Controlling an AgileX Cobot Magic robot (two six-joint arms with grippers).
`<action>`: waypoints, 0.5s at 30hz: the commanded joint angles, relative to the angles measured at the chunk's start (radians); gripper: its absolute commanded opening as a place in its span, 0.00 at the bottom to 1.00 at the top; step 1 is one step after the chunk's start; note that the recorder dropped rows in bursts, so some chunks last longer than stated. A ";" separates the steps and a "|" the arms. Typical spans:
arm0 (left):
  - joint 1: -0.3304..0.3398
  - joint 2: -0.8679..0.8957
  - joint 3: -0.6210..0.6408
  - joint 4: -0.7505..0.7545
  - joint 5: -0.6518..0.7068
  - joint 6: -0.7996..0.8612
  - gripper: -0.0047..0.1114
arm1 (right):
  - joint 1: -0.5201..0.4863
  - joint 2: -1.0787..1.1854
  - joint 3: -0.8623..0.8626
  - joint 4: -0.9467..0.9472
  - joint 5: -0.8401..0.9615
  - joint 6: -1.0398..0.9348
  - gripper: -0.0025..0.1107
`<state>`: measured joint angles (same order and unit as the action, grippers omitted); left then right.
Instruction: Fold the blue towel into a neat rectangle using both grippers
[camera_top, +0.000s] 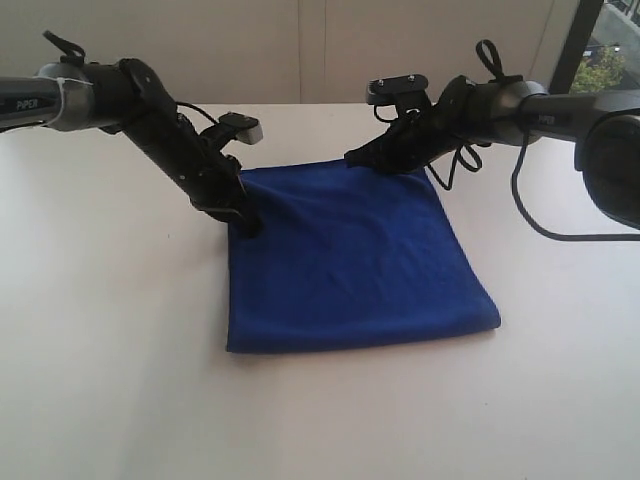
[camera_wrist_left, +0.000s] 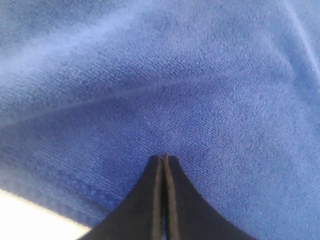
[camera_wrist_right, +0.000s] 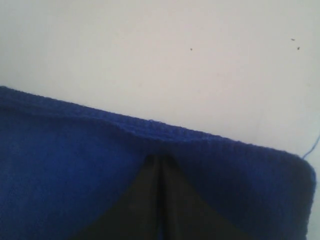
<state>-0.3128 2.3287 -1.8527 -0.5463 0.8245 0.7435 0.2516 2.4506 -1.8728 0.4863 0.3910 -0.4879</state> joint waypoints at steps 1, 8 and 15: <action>-0.003 0.011 0.008 0.111 0.059 -0.047 0.04 | -0.001 0.008 -0.002 -0.006 0.020 -0.006 0.02; -0.003 -0.027 0.008 0.211 0.107 -0.119 0.04 | -0.001 0.008 -0.002 -0.006 0.021 -0.006 0.02; -0.003 -0.036 0.008 0.211 0.139 -0.131 0.04 | -0.001 0.008 -0.002 -0.006 0.022 -0.005 0.02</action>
<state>-0.3147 2.2972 -1.8553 -0.3606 0.9152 0.6252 0.2516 2.4506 -1.8728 0.4882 0.3929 -0.4879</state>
